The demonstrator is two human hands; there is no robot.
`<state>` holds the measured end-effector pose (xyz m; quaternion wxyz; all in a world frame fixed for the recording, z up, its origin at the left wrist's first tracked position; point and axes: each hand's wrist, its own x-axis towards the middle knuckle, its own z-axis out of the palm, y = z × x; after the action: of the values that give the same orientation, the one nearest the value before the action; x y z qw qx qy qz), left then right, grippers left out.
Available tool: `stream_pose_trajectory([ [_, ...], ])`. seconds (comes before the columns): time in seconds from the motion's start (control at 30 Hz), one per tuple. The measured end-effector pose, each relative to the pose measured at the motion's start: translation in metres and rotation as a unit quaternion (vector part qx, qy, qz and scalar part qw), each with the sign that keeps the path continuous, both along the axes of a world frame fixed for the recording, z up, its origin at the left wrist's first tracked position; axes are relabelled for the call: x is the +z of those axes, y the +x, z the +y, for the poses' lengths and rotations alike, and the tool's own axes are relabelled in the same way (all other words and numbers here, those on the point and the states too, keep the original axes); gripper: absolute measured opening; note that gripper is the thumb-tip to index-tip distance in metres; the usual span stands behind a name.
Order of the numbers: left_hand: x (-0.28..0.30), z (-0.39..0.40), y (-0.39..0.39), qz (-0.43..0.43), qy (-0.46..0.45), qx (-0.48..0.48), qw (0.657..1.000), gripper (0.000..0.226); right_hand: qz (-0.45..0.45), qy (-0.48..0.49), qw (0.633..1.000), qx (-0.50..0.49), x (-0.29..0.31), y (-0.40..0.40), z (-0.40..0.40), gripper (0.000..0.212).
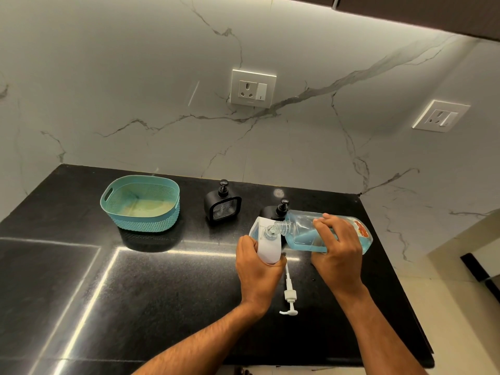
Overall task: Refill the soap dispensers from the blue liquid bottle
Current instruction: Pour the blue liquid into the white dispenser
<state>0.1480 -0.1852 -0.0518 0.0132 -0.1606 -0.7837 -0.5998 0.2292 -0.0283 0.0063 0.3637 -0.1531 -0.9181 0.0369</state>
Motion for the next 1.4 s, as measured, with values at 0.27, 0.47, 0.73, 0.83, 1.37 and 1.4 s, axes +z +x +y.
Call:
stream_pose_trajectory([
  [0.27, 0.0, -0.001, -0.001, -0.001, -0.003, 0.0, 1.0, 0.06, -0.004, 0.004, 1.0, 0.001, -0.001, -0.001, 0.001, 0.067],
  [0.47, 0.0, -0.001, 0.0, 0.003, -0.001, -0.001, 1.0, 0.061, -0.004, 0.001, 1.0, 0.001, -0.001, 0.0, 0.0, 0.066],
  [0.73, -0.001, 0.0, 0.0, -0.001, 0.003, -0.004, 1.0, 0.06, -0.005, -0.003, 1.0, 0.007, -0.003, 0.001, 0.002, 0.066],
  [0.83, 0.0, -0.001, 0.0, -0.005, 0.007, -0.004, 1.0, 0.06, -0.004, -0.011, 1.0, 0.006, -0.005, 0.001, 0.001, 0.067],
  [1.37, 0.003, -0.004, -0.014, 0.021, -0.004, -0.056, 0.998, 0.054, 0.056, -0.177, 0.983, 0.006, -0.007, 0.0, 0.006, 0.059],
  [1.4, 0.002, -0.005, -0.015, 0.028, -0.008, -0.069, 0.997, 0.053, 0.062, -0.193, 0.979, 0.007, -0.006, -0.001, 0.008, 0.058],
])
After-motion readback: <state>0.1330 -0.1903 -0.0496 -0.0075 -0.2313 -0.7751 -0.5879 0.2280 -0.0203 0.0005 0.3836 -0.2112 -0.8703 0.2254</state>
